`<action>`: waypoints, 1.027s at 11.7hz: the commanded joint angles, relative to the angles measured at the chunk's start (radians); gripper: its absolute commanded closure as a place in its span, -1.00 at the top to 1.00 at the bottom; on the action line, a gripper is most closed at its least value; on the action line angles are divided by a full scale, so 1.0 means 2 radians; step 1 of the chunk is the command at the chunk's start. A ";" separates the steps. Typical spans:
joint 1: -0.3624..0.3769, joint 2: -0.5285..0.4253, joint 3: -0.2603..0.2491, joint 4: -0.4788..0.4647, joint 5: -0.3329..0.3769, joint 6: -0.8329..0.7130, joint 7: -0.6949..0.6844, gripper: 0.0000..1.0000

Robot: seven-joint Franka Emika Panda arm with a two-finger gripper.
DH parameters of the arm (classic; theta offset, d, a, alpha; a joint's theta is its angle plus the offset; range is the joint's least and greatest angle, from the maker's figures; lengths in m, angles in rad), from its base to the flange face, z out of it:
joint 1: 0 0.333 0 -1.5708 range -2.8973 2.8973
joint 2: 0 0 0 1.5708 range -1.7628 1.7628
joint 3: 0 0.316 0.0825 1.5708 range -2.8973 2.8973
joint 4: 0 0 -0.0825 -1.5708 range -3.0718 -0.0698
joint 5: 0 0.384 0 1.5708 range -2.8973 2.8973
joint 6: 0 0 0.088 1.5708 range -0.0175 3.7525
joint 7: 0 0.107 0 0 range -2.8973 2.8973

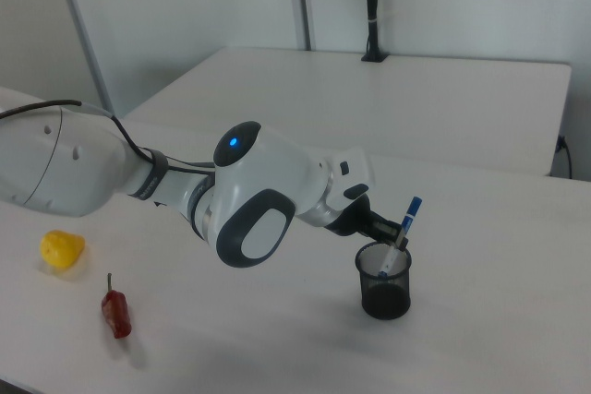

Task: Place marker
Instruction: 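Lower the marker tip-first into the pen cup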

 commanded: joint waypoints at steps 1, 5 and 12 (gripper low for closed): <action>0.003 -0.002 0.000 -0.008 0.010 0.014 -0.013 -1.00; 0.004 -0.003 0.000 -0.013 0.010 0.014 -0.012 -1.00; 0.013 -0.003 0.005 -0.053 0.021 0.084 -0.005 -1.00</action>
